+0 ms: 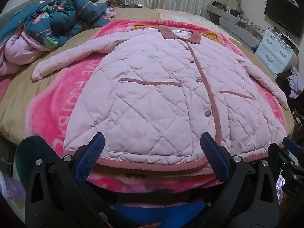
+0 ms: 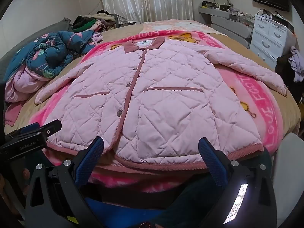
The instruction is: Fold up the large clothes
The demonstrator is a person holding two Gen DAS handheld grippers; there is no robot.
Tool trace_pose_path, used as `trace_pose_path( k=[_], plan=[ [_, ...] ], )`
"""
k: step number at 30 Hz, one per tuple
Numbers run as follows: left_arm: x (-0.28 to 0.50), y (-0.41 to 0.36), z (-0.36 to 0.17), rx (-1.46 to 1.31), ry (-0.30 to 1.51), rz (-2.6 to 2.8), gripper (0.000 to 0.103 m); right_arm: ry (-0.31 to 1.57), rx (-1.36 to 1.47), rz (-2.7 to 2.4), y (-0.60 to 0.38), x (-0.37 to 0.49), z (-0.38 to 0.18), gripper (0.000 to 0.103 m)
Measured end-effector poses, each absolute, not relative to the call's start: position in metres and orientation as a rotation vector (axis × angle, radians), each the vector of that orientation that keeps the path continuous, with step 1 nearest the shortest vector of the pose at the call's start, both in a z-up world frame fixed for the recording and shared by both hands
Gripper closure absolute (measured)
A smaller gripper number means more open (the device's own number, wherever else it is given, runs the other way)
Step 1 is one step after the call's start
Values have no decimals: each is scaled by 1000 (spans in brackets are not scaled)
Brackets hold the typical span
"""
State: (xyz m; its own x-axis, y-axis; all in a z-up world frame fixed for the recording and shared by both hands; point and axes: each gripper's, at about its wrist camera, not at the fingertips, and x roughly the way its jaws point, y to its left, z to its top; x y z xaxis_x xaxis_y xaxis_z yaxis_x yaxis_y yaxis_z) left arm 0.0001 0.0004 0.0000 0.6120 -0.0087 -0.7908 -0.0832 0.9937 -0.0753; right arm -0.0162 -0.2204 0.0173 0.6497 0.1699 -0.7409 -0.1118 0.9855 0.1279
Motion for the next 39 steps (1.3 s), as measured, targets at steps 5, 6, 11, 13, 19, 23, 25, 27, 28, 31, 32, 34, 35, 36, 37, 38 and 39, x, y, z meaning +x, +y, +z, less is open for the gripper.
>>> trace_pose_path(
  k=[5,6,11,13,19,23,25,27,28,31,32,34,35,36,37,38,39],
  plan=[
    [0,-3,4,-107,910,42,9,851,74,158,-220,-17,17,4],
    [1,-4,4,-106,911,41,9,849,71,155,-220,-18,18,4],
    [1,0,5,-115,901,41,9,855,75,152,-220,-16,16,4],
    [1,0,5,-113,899,43,9,855,75,151,-221,-17,17,4],
    [0,-1,5,-112,898,41,9,857,73,150,-220,-16,17,4],
    [0,-1,5,-113,898,40,9,856,72,150,-220,-16,17,4],
    [0,-1,3,-111,899,36,9,855,74,151,-220,-16,17,4],
    [0,-2,3,-112,901,34,9,855,71,150,-219,-16,17,4],
    [0,-1,2,-113,901,34,9,857,72,149,-219,-16,17,4],
    [0,-2,2,-112,900,34,9,857,70,149,-218,-17,17,4],
    [0,-2,2,-112,900,32,9,858,71,151,-219,-17,17,4],
    [0,-2,2,-114,900,31,9,858,73,152,-219,-17,17,4],
    [0,-2,2,-113,901,31,9,858,70,151,-218,-17,17,4],
    [0,-1,2,-114,900,31,9,859,70,152,-219,-17,17,4],
    [1,-2,2,-113,900,31,9,859,69,151,-218,-17,16,4],
    [0,-2,2,-113,901,31,9,859,69,152,-218,-17,17,4],
    [1,-2,2,-114,901,30,9,860,69,152,-218,-17,16,4]
  ],
)
